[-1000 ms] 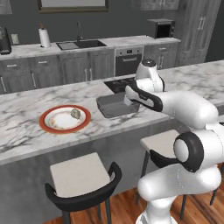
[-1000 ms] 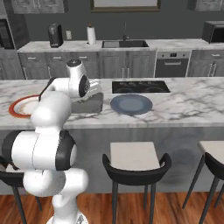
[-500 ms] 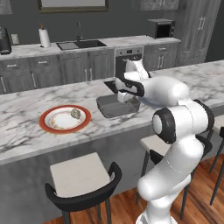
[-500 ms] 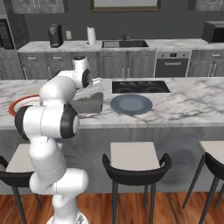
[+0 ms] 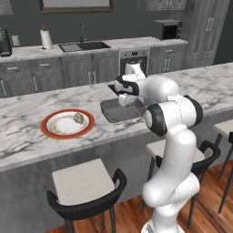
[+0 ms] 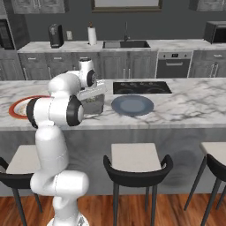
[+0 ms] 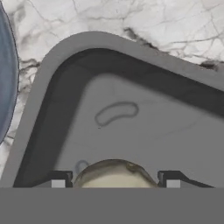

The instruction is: Place two dumplings into each of the tupperware containers and then place the containers in the fridge.

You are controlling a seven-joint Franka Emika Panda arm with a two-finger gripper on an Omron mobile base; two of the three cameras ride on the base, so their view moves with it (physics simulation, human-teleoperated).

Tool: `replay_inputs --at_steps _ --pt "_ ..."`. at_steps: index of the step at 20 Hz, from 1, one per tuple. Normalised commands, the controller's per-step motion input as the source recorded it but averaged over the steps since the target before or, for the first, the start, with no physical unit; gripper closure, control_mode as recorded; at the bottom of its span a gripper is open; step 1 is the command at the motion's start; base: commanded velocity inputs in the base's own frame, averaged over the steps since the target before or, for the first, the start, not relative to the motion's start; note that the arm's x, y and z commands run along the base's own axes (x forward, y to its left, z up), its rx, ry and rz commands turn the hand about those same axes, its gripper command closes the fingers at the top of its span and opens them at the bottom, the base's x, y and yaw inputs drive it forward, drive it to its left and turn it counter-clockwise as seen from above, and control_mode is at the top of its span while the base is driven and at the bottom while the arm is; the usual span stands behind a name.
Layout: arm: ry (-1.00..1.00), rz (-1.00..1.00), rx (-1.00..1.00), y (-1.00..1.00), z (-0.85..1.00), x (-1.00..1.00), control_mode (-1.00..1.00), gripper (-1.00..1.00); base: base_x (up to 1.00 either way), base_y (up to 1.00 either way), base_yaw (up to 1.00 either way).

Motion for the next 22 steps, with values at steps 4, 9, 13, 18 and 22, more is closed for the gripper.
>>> replay_inputs --at_steps 4,9,13,18,22 --pt "0.00 -0.01 0.00 0.03 -0.22 0.16 -1.00 -1.00 0.00 0.00 0.00" --pt "-0.01 -0.05 0.00 0.14 -0.19 0.14 -1.00 -1.00 0.00 0.00 0.00" --pt "-0.13 -0.08 0.00 0.41 -0.07 0.27 -1.00 -1.00 0.00 0.00 0.00" --pt "-0.10 -0.07 0.00 0.10 0.10 0.03 -1.00 -1.00 0.00 0.00 0.00" --pt "-0.04 -0.04 0.00 0.00 0.69 -0.64 -1.00 -1.00 0.00 0.00 0.00"
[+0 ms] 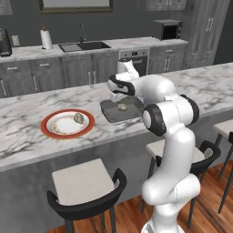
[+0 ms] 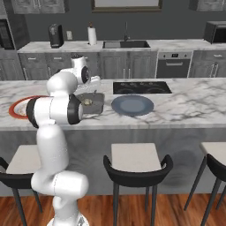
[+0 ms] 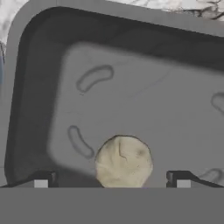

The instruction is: Place two dumplings into each of the tupperware containers and then place the containers in the fridge.

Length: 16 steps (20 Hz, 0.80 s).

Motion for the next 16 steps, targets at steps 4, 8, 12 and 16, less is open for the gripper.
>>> replay_inputs --at_steps 4,8,12,16 --pt "-0.07 0.00 -0.02 0.11 0.91 -0.97 -1.00 -1.00 0.00 0.00 0.00" --pt "-0.15 0.09 -0.06 0.32 0.25 -1.00 -1.00 -1.00 0.00 0.00 0.00" --pt "-0.25 0.03 0.00 0.01 0.01 -1.00 -1.00 -1.00 0.00 0.00 0.00" --pt "-0.16 -0.08 -0.01 0.02 -0.01 -0.98 -1.00 -1.00 0.00 0.00 0.00"
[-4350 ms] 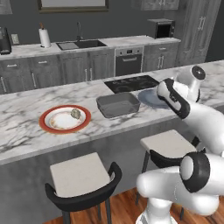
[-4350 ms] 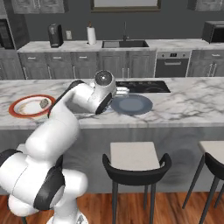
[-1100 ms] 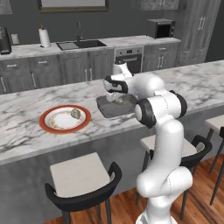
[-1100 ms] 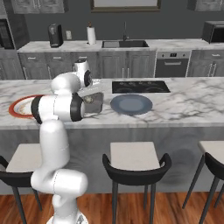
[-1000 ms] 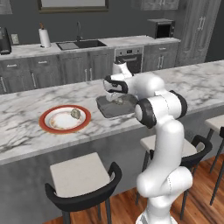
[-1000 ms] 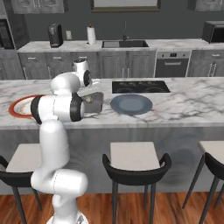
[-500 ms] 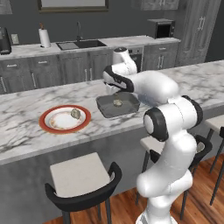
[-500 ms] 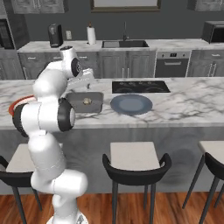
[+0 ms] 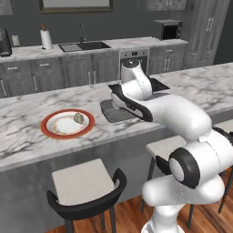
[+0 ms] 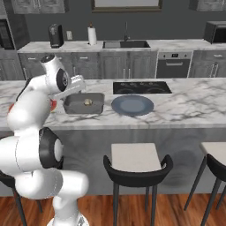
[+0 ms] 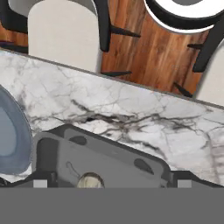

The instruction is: Place two dumplings into each of the tupperware containers and then place the containers in the fridge.

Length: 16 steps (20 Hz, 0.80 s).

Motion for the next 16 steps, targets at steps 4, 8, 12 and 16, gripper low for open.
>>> replay_inputs --at_steps 4,8,12,16 --pt "-0.01 -0.20 0.08 0.23 -0.11 -0.79 -1.00 -1.00 0.00 0.00 0.00" --pt "-0.08 -0.23 0.30 0.48 0.31 -0.43 -1.00 -1.00 0.00 0.00 0.00" --pt "0.01 -0.18 0.10 0.91 0.43 -0.01 -1.00 -1.00 0.00 0.00 0.00" --pt "0.07 0.00 0.00 0.98 0.11 0.54 -1.00 -1.00 0.00 0.00 0.00"
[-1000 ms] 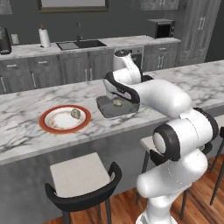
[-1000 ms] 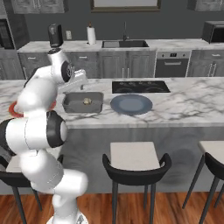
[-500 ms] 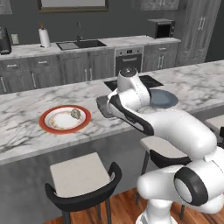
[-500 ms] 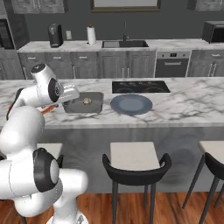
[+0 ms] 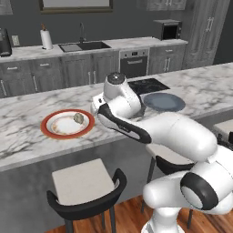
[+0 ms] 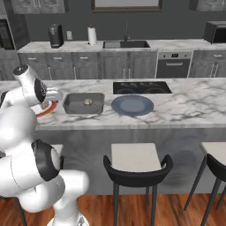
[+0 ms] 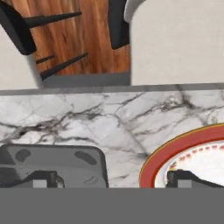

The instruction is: Place two dumplings into each of the tupperware containers and then place the containers in the fridge.

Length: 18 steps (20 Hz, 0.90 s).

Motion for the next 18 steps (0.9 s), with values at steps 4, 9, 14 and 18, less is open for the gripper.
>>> replay_inputs --at_steps 4,9,14,18 --pt "0.13 0.13 0.00 0.60 -0.01 0.82 -1.00 -1.00 0.00 0.00 0.00" --pt "0.08 0.08 0.03 0.42 -0.24 0.58 -1.00 -1.00 0.00 0.00 0.00" --pt "0.03 0.00 0.01 0.52 -0.52 0.26 -1.00 -1.00 0.00 0.00 0.00" --pt "0.12 0.00 0.00 0.56 -0.66 0.53 -1.00 -1.00 0.00 0.00 0.00"
